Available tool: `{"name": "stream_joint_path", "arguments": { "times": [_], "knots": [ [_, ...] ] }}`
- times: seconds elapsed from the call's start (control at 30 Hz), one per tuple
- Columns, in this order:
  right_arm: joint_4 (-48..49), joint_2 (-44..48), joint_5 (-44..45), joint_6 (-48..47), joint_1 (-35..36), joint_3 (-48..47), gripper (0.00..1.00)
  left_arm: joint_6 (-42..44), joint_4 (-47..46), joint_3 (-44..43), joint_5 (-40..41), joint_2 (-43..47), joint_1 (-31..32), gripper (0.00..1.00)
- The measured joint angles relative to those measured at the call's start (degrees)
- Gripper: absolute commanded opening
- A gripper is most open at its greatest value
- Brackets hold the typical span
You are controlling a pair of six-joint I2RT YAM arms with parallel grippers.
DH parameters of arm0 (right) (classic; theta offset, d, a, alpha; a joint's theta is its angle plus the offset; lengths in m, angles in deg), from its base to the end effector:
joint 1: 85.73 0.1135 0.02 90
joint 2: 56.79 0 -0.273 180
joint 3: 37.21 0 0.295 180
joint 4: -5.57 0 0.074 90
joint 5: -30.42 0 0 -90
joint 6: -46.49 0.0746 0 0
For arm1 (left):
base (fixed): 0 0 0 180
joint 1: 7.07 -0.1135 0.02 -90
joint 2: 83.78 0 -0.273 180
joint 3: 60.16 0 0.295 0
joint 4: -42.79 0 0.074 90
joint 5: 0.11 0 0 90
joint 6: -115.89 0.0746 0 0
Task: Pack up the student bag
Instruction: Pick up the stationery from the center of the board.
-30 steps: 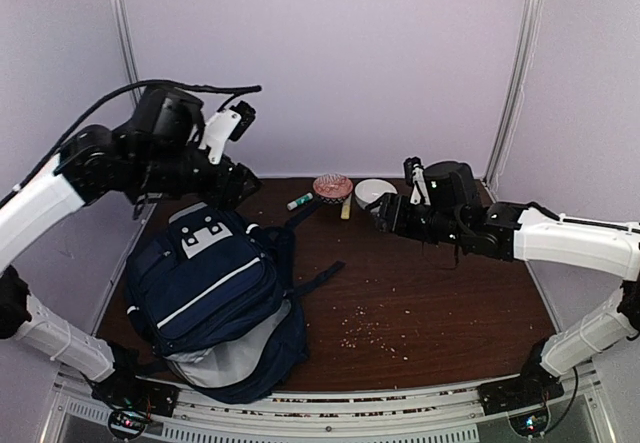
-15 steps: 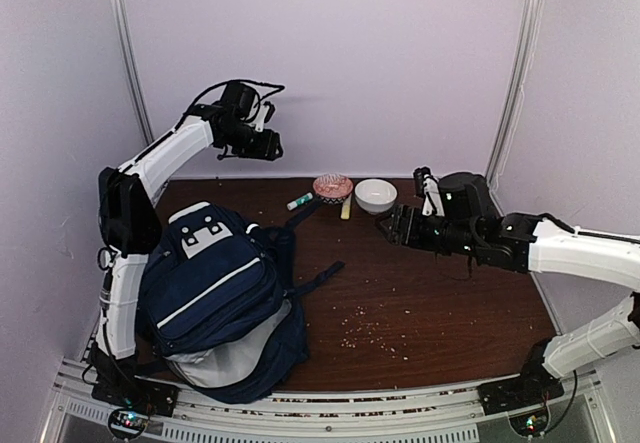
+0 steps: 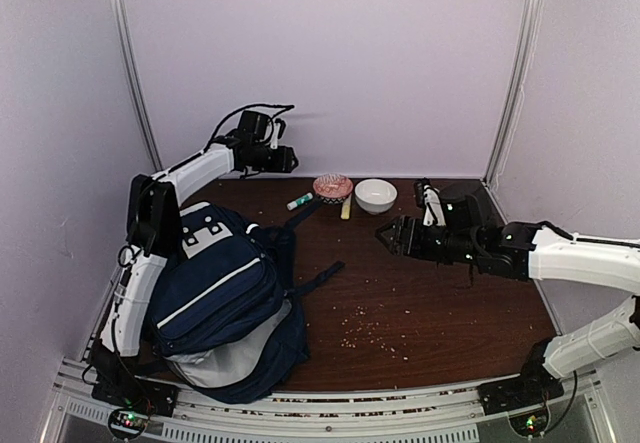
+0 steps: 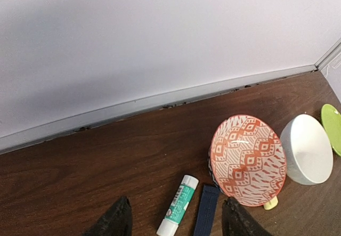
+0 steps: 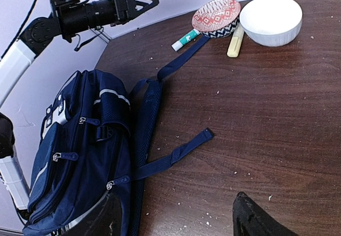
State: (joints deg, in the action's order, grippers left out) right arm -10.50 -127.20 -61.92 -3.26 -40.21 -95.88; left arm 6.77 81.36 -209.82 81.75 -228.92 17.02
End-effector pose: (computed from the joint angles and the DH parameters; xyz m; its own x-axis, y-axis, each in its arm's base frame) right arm 0.2421 0.2509 0.2414 -0.7265 0.1816 -0.6628 -0.3522 0.7297 0.5860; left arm 0.5987 -0.2793 0.2100 -0.6504 -0.0644 -0.7569 0.3155 0.8835 -0.3463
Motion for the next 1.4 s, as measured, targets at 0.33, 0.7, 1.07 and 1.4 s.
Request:
{"name": "stream_joint_path", "arguments": {
  "times": [0.33, 0.7, 1.07, 1.4],
  "knots": [
    [-0.2, -0.2, -1.4, 0.8, 0.0, 0.0, 0.71, -6.4, -2.0, -0.5, -1.4, -8.2, -0.2, 0.96],
    [-1.1, 1.4, -1.9, 1.5, 0.0, 0.0, 0.71, -18.6, -4.3, -2.2, -6.9, -10.3, -0.3, 0.93],
    [-1.9, 3.8, -1.7, 1.5, -0.2, 0.0, 0.71, -22.3, -2.1, -2.3, -6.3, -11.1, -0.5, 0.93],
    [-2.5, 5.5, -1.5, 1.5, -0.6, 1.6, 0.71, -23.5, -1.0, -2.3, -9.2, -11.1, -0.5, 0.82]
  ]
}}
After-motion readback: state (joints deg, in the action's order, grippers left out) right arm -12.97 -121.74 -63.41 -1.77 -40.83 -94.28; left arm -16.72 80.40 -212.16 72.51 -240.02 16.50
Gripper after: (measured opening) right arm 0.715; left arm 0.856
